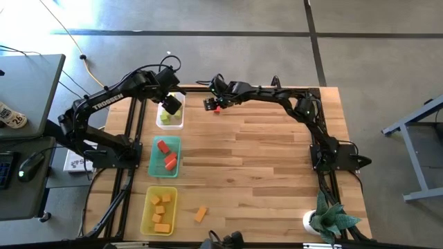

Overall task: Sort & place blocks by color
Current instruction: Put the orange rectangular block into the green bin

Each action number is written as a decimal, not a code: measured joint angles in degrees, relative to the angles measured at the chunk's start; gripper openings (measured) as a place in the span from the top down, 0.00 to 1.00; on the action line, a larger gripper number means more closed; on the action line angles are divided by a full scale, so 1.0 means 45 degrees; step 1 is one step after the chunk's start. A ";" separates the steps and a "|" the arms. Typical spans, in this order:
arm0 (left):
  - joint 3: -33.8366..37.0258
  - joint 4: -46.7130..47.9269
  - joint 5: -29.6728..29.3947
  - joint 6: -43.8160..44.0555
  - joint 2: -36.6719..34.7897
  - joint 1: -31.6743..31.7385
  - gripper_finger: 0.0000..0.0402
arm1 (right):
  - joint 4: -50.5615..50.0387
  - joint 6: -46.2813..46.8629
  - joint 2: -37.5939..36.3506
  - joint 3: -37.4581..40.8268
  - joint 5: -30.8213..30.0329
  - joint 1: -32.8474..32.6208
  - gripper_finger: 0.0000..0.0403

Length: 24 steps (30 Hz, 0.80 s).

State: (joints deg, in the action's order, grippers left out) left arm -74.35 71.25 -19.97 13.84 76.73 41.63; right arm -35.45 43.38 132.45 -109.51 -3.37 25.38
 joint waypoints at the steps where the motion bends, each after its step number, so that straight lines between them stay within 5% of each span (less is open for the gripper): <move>1: 0.0000 0.0000 0.0003 -0.0017 0.0000 0.0000 0.45 | -0.0065 0.0070 0.0071 0.0000 -0.0043 0.0006 0.41; 7: 0.0000 -0.0008 0.0005 -0.0028 0.0000 0.0000 0.45 | -0.0352 0.0071 0.0101 -0.0010 -0.0807 0.0030 0.41; 18: 0.0000 -0.0094 0.0000 -0.0332 0.0000 0.0000 0.45 | -0.0252 0.0027 0.0102 -0.0093 0.1018 0.0320 0.41; 24: 0.0000 -0.0172 0.0004 -0.0692 0.0000 0.0000 0.45 | -0.1094 -0.0699 0.0106 -0.1499 0.1288 0.0907 0.41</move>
State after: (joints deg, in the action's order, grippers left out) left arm -74.35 70.48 -19.95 10.72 76.73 41.63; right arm -40.37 40.24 132.92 -116.26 2.43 29.46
